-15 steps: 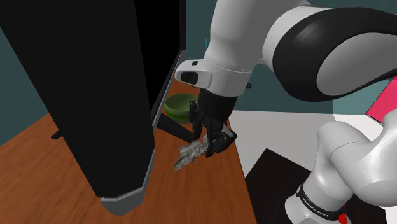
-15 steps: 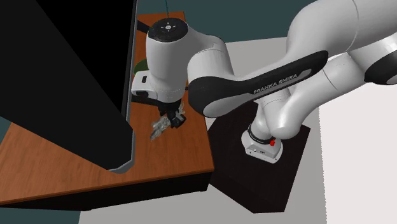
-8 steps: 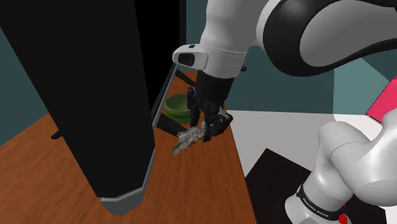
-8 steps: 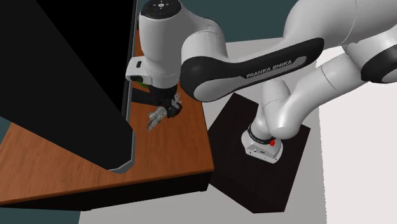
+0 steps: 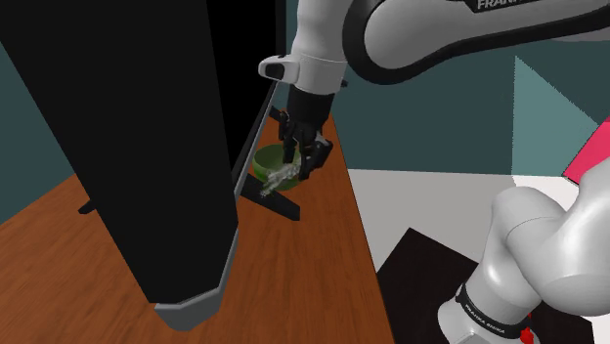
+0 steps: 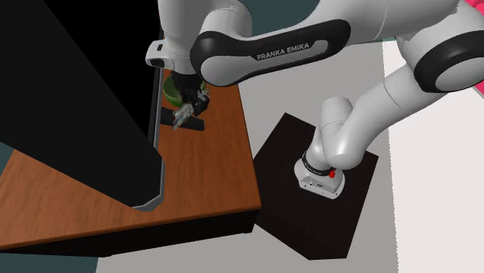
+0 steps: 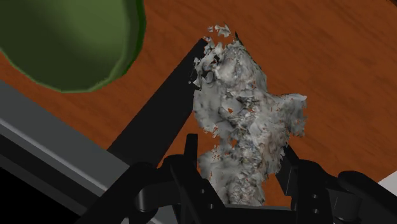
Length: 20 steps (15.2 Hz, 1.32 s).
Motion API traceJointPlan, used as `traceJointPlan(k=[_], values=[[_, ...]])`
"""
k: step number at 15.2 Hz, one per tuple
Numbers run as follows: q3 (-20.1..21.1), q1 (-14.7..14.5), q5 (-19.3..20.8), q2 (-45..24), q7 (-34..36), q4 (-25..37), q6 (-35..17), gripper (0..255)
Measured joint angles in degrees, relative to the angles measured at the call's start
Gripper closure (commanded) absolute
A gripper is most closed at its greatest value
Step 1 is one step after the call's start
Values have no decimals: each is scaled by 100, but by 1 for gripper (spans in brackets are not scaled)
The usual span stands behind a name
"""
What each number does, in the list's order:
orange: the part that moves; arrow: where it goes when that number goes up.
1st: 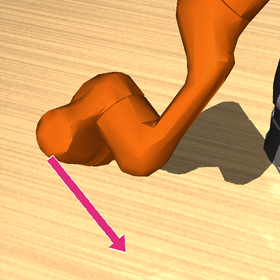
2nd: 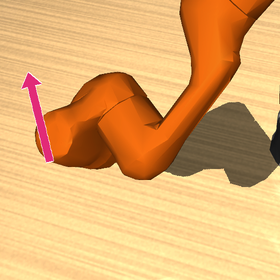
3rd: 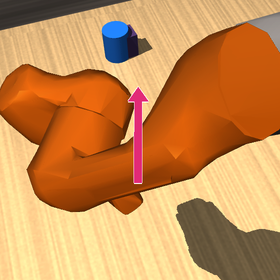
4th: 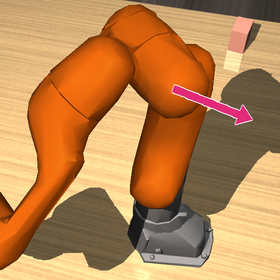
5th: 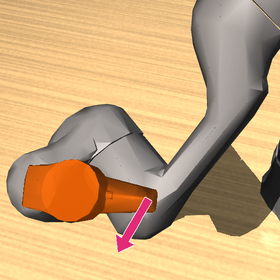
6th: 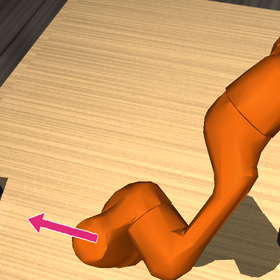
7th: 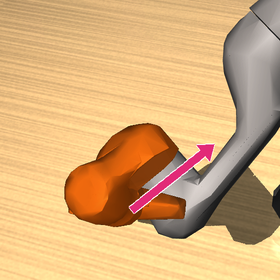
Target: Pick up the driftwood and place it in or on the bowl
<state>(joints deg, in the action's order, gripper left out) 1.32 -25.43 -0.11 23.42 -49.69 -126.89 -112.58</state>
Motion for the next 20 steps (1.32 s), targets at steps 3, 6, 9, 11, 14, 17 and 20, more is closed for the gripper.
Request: traceJointPlan(k=[3,6,9,11,14,17,20], values=[[-263,125,41,-306,-362,282,-26,255],[-521,245,44,-686,-736,683,-5,255],[-753,360,18,-1051,-1094,1086,37,255],[-940,458,-42,-1413,-1400,1538,131,255],[-1117,561,-148,-1898,-1718,2034,160,255],[-1245,663,-230,-2180,-1980,2258,162,255],[-1261,676,-236,-2194,-2012,2079,-29,255]])
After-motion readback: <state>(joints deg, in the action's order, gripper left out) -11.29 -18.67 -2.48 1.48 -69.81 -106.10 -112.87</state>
